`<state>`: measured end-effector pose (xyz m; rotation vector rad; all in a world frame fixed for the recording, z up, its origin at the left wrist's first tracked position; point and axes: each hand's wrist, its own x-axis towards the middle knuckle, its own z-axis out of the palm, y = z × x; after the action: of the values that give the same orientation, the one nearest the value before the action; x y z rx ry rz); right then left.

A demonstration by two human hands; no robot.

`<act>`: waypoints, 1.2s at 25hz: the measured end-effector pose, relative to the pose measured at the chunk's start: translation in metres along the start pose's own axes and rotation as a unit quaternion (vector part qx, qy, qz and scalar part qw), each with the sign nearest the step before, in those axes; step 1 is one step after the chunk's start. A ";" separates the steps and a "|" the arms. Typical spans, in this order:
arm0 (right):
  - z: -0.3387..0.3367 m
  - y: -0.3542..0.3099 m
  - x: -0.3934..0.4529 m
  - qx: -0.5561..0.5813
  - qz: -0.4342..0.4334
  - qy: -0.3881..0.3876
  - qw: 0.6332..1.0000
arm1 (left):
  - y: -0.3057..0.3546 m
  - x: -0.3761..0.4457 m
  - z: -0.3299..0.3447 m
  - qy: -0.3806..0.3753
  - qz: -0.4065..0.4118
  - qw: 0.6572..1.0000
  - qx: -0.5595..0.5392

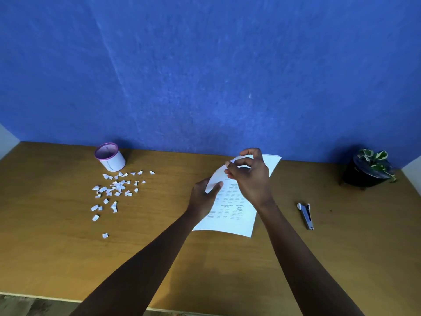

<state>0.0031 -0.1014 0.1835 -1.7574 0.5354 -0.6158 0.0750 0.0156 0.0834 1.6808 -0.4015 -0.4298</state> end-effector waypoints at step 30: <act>0.060 0.200 0.050 -0.107 0.287 0.015 0.952 | -0.088 0.065 -0.062 0.026 -0.363 0.930 0.055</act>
<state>0.0709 -0.1410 -0.0166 -1.6775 1.1163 -0.1772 0.1639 0.0496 0.0012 1.9157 0.2663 -0.9125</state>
